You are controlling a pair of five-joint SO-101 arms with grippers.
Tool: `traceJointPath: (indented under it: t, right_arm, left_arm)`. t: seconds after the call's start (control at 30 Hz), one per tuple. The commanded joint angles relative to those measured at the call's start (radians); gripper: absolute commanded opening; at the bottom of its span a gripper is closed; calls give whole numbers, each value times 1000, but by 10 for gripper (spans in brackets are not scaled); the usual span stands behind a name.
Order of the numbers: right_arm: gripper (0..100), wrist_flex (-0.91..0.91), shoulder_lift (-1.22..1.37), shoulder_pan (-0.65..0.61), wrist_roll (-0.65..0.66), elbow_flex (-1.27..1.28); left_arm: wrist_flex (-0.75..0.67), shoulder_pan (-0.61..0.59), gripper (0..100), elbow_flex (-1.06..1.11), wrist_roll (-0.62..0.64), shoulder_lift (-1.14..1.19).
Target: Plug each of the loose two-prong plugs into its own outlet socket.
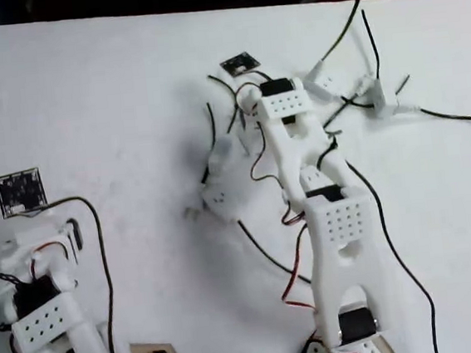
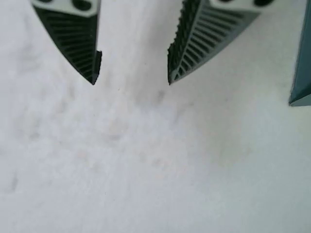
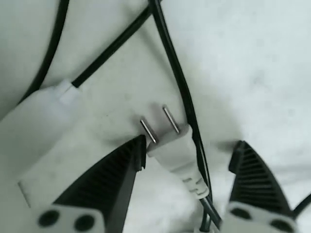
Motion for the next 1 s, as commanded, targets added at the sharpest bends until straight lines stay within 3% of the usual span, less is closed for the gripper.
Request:
traceJointPath:
  t: [0.0, 0.03, 0.1, 0.47, 0.97]
  right_arm:
    - [43, 16, 16, 16, 6, -61]
    - [3, 22, 15, 16, 5, -77]
    - [51, 58, 5, 18, -2, -107]
    - [17, 214, -125, 18, -25, -284]
    - [17, 317, -375, 18, -552, -371]
  left_arm:
    - [-21, -5, 225, -6, 3, -28]
    - [-21, -5, 225, -6, 3, -28]
    - [-21, -5, 225, -6, 3, -28]
    - [-21, -5, 225, -6, 3, -28]
    - [-21, -4, 225, -6, 3, -28]
